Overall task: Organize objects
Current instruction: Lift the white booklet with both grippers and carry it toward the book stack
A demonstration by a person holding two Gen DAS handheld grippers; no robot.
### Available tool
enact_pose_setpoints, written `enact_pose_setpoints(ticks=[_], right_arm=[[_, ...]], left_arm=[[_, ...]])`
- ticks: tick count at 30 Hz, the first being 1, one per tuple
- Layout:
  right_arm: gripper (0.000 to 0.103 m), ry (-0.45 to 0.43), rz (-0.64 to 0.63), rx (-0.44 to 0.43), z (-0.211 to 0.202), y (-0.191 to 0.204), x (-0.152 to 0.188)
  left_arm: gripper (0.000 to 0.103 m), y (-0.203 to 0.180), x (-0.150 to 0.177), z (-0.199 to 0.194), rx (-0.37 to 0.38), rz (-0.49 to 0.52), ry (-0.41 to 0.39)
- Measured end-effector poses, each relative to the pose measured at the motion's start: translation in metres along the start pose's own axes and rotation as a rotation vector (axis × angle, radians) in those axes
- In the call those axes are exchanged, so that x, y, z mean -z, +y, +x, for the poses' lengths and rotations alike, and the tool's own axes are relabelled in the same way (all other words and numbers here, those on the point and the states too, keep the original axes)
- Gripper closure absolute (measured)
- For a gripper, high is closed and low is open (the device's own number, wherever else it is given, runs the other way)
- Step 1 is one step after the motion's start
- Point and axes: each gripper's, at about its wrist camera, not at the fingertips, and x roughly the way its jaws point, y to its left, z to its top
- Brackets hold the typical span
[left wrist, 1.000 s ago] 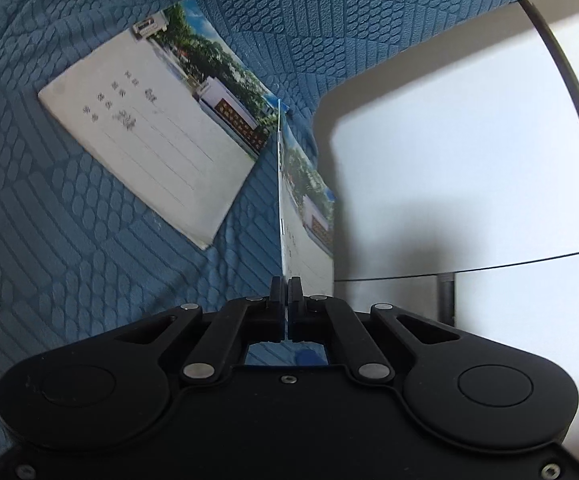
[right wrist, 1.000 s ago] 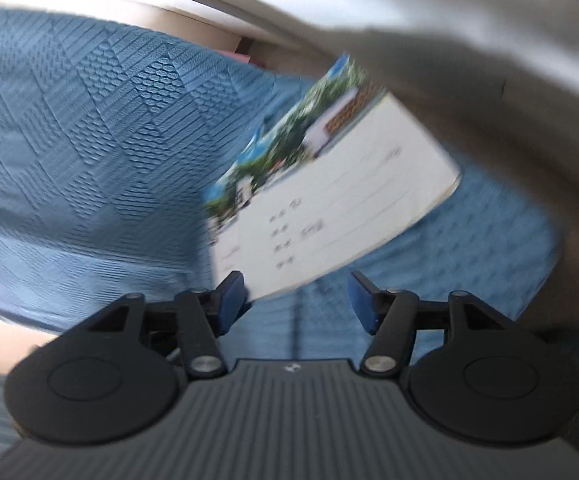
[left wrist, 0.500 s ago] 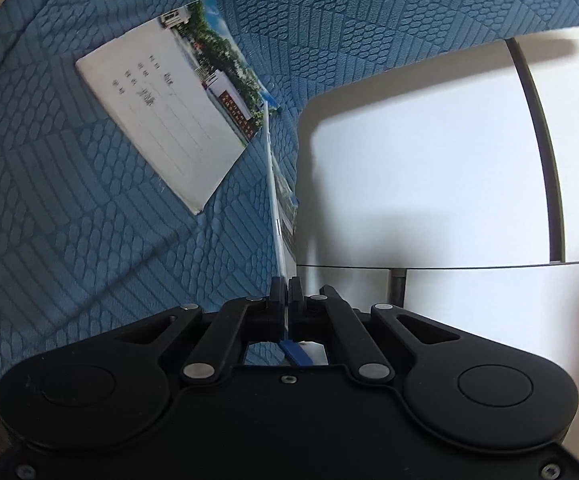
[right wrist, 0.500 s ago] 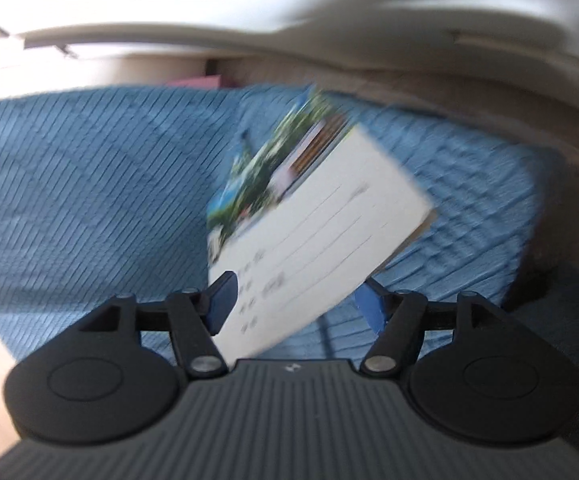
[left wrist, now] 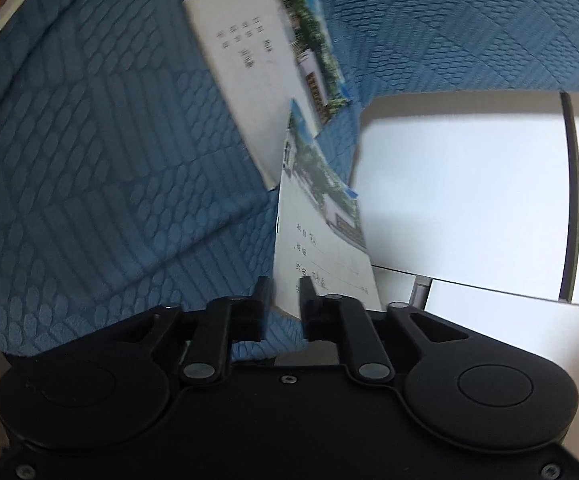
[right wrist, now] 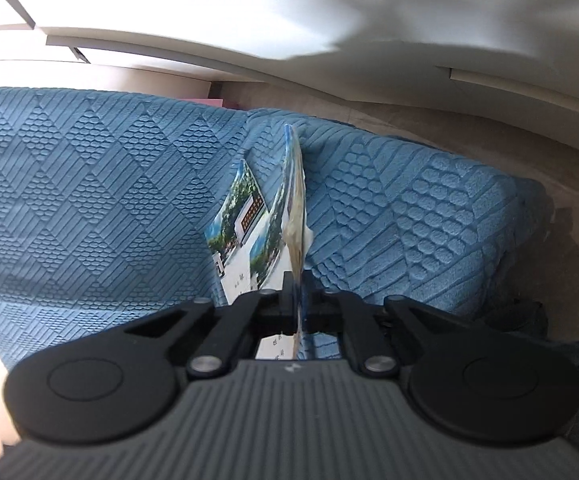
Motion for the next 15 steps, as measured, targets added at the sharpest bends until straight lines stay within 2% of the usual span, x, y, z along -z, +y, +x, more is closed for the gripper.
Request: enact_pose_setpoints(ticks=[2,6,12,15], right_arm=[[0.098,0.004,-0.001,-0.001,-0.002,0.000,0.003],[0.098,0.017,-0.001,-0.004,-0.004,0.001,0.010],[0.098,0.034,0.006,-0.015,-0.005,0.000,0.019],[0.098,0.030,-0.004,-0.006,-0.007,0.000,0.021]], left_arm=[[0.069,0.010,0.001,0.002,0.012,-0.049,0.016],[0.063,0.021,0.004,0.005,0.030,-0.088,0.023],[0.066,0.026,0.005,0.015,0.067,-0.130,0.031],[0.083,0.023,0.005,0.016,0.080,-0.117,0.028]])
